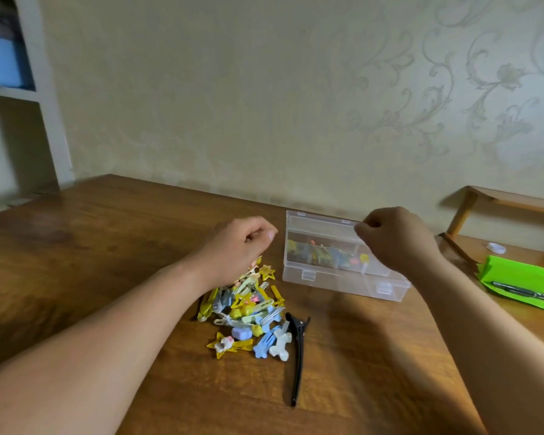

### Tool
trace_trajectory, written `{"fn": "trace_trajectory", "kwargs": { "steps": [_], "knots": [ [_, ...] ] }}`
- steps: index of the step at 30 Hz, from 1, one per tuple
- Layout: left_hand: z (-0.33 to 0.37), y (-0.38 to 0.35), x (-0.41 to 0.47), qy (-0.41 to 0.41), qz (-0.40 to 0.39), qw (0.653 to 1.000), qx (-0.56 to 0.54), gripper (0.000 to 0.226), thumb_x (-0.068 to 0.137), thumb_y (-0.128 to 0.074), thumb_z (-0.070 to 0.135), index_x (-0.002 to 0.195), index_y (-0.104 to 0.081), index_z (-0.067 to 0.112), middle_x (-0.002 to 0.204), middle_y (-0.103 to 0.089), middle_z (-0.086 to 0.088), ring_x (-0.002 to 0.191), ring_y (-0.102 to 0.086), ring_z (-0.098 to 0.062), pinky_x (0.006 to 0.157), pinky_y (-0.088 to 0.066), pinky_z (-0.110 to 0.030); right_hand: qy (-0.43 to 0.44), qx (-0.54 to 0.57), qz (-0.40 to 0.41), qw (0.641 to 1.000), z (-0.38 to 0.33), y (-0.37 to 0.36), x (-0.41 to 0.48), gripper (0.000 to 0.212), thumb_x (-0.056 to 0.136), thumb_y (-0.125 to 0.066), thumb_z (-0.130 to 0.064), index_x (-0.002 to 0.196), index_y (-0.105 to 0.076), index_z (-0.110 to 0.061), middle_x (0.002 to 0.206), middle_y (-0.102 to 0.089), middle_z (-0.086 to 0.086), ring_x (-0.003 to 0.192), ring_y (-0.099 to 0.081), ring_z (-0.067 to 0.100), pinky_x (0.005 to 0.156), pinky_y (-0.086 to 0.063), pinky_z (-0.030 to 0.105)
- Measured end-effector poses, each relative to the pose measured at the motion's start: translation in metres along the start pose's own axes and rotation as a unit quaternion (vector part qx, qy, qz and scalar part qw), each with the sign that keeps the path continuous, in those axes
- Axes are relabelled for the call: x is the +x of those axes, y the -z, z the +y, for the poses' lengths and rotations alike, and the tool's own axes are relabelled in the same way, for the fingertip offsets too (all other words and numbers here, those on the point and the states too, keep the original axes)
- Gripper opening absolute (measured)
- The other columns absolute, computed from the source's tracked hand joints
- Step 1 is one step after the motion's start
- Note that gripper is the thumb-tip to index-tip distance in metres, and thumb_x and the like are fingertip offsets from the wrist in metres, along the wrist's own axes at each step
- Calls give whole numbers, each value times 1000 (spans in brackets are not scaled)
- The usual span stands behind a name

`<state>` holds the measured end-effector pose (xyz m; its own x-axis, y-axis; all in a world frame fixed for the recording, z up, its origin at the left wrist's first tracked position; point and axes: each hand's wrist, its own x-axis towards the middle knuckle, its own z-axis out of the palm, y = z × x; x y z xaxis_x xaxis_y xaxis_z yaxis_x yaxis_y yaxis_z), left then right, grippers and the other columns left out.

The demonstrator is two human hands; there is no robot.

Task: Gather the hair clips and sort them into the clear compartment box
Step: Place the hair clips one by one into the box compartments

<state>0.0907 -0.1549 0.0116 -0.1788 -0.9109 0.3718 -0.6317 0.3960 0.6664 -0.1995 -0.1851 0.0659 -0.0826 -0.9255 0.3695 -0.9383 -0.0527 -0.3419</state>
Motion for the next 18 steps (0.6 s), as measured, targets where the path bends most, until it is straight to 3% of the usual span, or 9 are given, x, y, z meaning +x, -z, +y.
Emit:
{"fn": "trace_trajectory", "kwargs": {
  "steps": [3,6,11,15,18],
  "knots": [
    [-8,3,3,35,56,997,-31,29,114,-48,32,125,-74,29,106,-70,20,109,-65,-2,88,-50,-28,91,115,-17,989,-32,7,-50,23,98,-66,-34,77,-72,-26,66,-70,-8,61,-65,8,57,-50,29],
    [-16,4,3,64,86,993,-55,28,113,-47,28,120,-75,25,103,-73,10,104,-65,-6,84,-48,-26,173,110,-123,971,-59,2,-81,14,98,-68,-32,85,-74,-32,75,-70,-17,67,-63,-6,60,-45,11],
    [-22,5,-2,87,106,988,-72,26,112,-50,28,110,-76,28,98,-75,7,99,-68,-11,91,-54,-34,174,47,-182,967,-75,-18,-94,15,100,-63,-34,99,-77,-30,88,-74,-12,78,-66,3,61,-48,18],
    [-21,3,0,98,92,989,-67,26,111,-51,30,112,-76,28,98,-75,9,99,-67,-7,84,-50,-30,147,26,-194,970,-80,-26,-96,29,99,-66,-51,98,-79,-25,87,-74,-7,77,-68,9,67,-59,29],
    [-21,1,2,100,88,989,-65,25,111,-52,30,109,-77,30,98,-75,9,99,-67,-7,83,-49,-31,143,12,-199,969,-84,-28,-95,24,100,-67,-46,97,-79,-26,88,-74,-6,79,-69,13,69,-61,31]
  ]
}}
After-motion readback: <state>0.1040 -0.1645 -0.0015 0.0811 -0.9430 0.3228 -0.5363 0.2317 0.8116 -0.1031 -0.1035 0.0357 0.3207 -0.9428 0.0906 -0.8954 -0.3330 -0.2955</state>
